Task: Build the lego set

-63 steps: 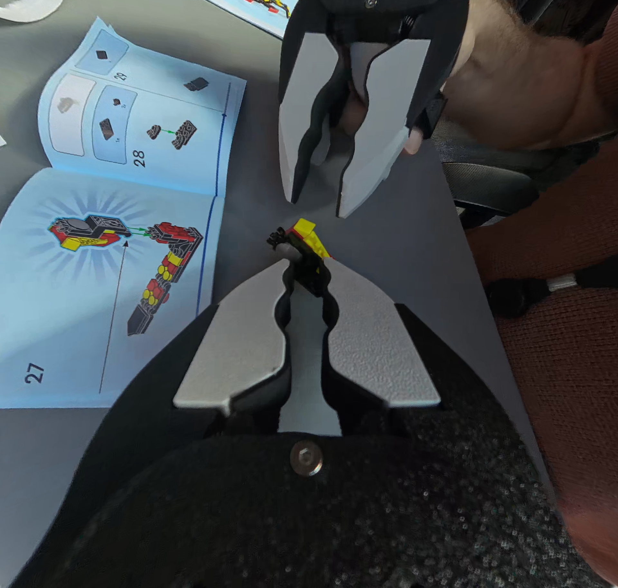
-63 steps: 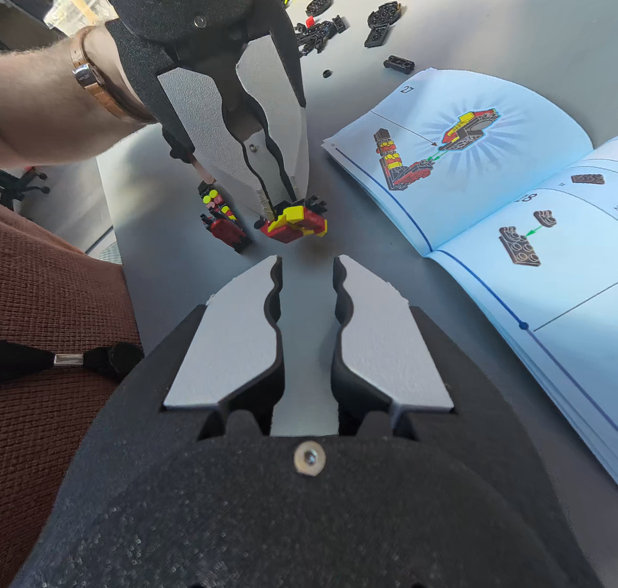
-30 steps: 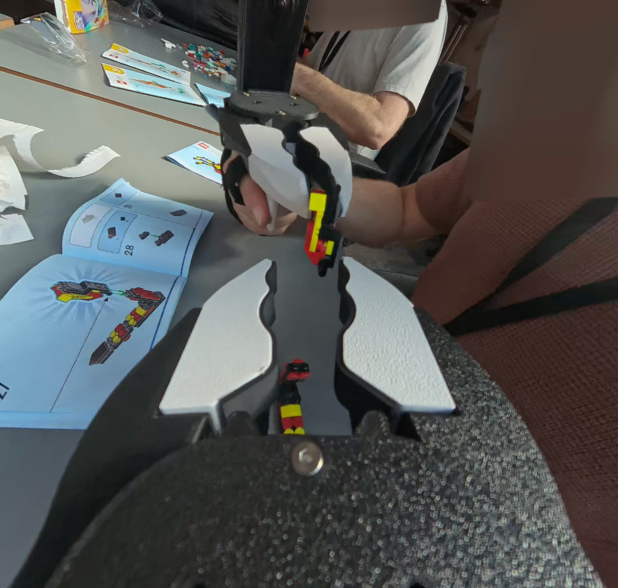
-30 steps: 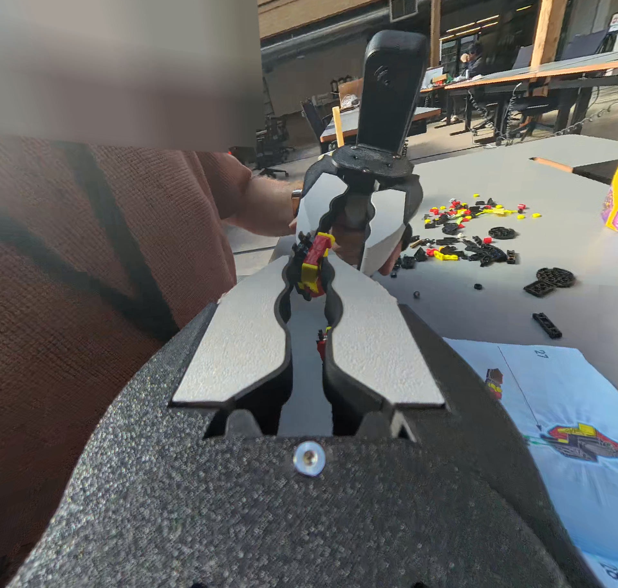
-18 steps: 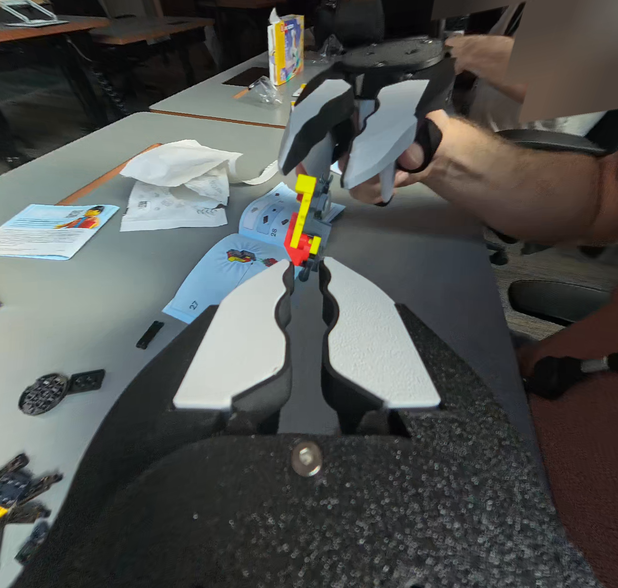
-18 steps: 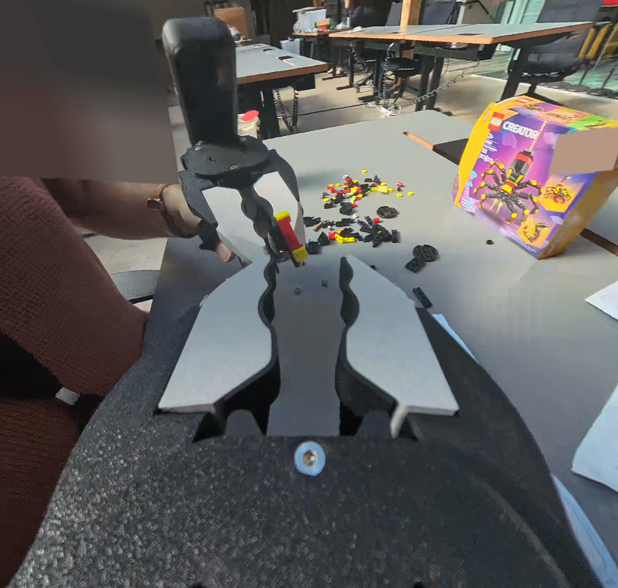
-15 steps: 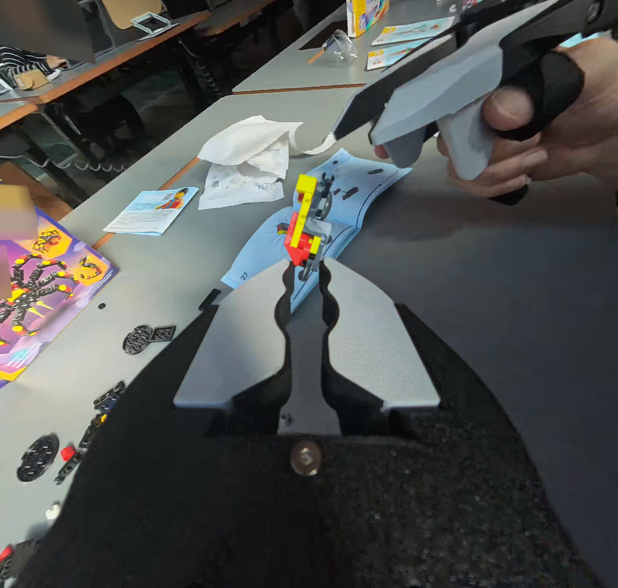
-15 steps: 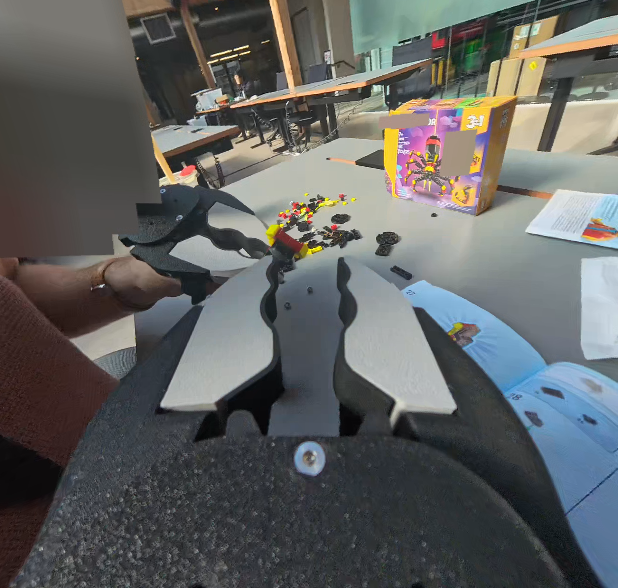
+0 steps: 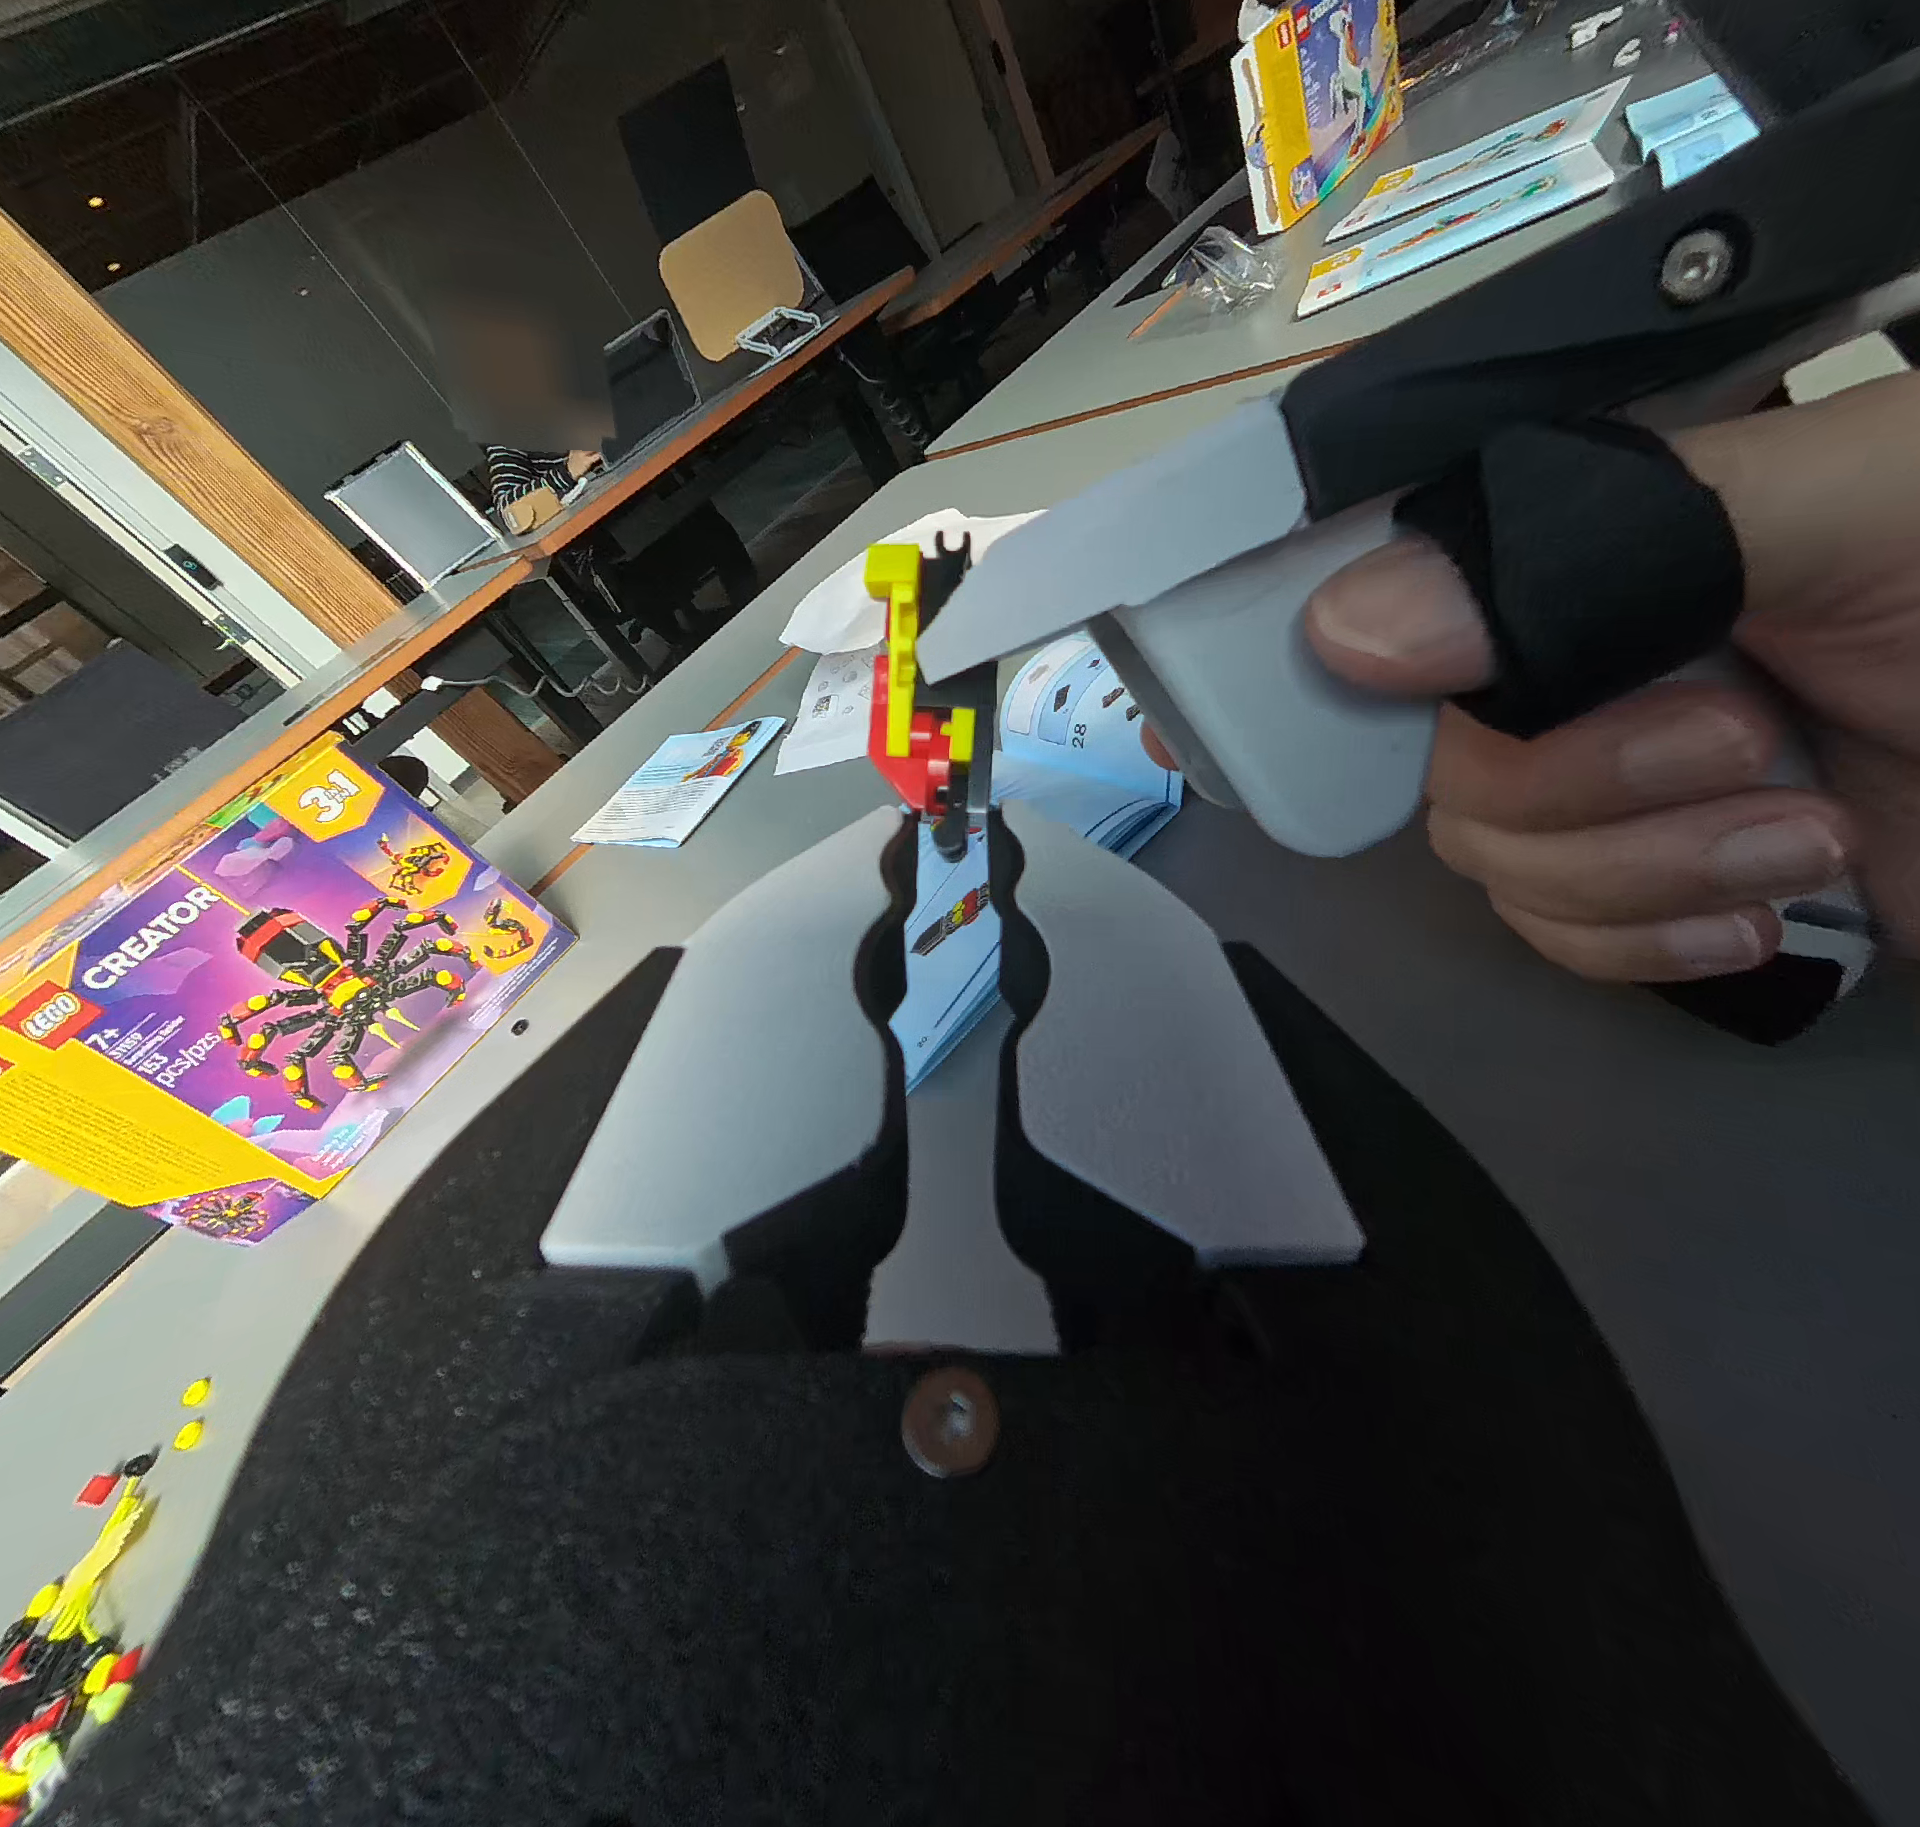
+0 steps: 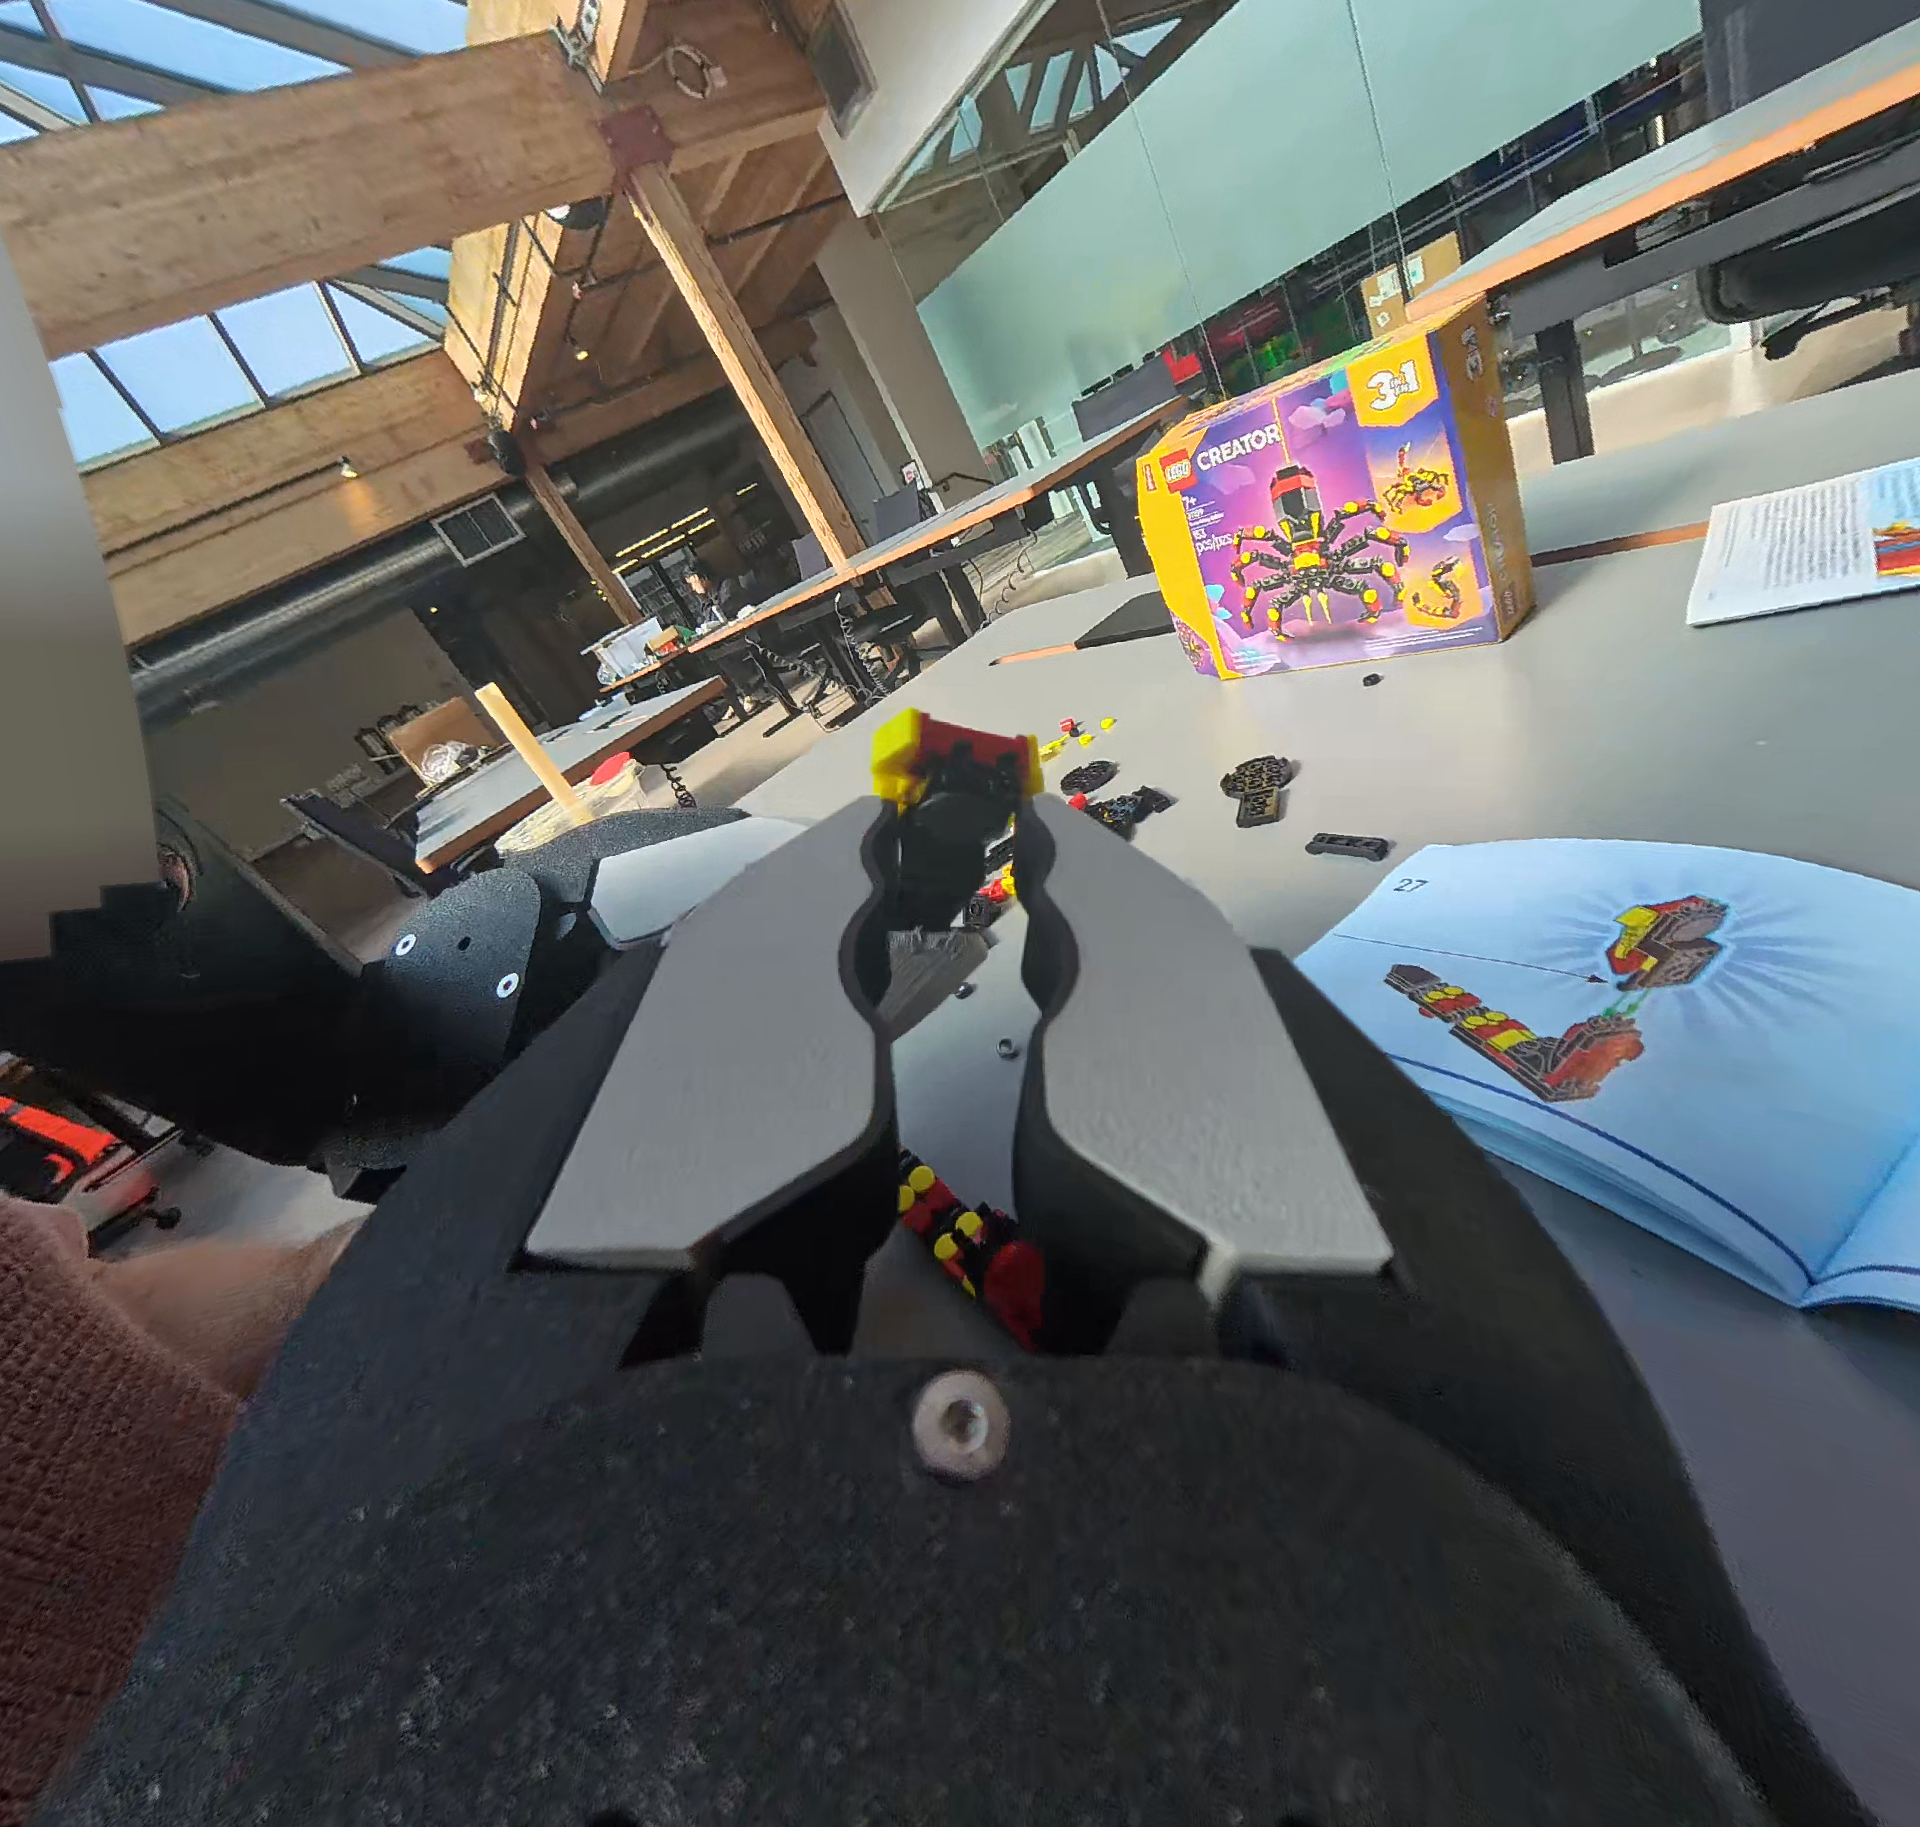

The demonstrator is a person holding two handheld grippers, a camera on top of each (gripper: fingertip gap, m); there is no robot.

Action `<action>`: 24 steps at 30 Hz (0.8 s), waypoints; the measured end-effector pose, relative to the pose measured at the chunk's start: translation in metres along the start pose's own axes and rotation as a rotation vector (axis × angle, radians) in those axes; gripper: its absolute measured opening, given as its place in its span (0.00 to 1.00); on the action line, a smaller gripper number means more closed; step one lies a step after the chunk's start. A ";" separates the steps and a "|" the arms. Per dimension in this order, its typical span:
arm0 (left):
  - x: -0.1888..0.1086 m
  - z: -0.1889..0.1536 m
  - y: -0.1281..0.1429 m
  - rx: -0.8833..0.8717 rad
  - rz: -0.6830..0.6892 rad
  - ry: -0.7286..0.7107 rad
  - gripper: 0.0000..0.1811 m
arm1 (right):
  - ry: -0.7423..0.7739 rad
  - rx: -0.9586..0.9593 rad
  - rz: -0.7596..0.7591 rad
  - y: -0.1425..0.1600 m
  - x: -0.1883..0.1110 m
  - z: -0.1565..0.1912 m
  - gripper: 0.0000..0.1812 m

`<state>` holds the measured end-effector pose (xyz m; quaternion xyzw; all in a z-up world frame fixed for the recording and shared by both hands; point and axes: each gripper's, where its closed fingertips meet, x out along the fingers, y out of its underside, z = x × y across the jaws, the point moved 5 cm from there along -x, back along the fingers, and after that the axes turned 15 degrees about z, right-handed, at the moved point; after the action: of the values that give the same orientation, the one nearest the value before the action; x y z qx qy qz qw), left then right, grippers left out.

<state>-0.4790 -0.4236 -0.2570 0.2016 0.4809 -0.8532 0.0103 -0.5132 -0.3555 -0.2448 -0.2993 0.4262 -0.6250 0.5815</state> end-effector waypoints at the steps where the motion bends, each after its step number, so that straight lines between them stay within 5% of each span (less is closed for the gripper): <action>1: 0.000 0.000 0.000 -0.010 0.001 0.026 0.07 | -0.012 -0.025 0.010 -0.001 0.001 0.001 0.10; 6: -0.015 0.007 0.000 -0.095 -0.085 0.241 0.16 | -0.078 -0.146 0.094 -0.009 -0.005 -0.006 0.09; 14: -0.019 0.028 -0.007 -0.193 -0.079 0.968 0.20 | -0.390 -0.389 0.330 -0.009 -0.004 0.005 0.09; 24: -0.011 0.017 0.001 -0.114 -0.062 0.971 0.16 | -0.437 -0.506 0.493 -0.004 0.007 0.012 0.09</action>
<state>-0.4740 -0.4399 -0.2457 0.5609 0.4820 -0.6328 -0.2294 -0.5058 -0.3649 -0.2372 -0.4474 0.4918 -0.2646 0.6985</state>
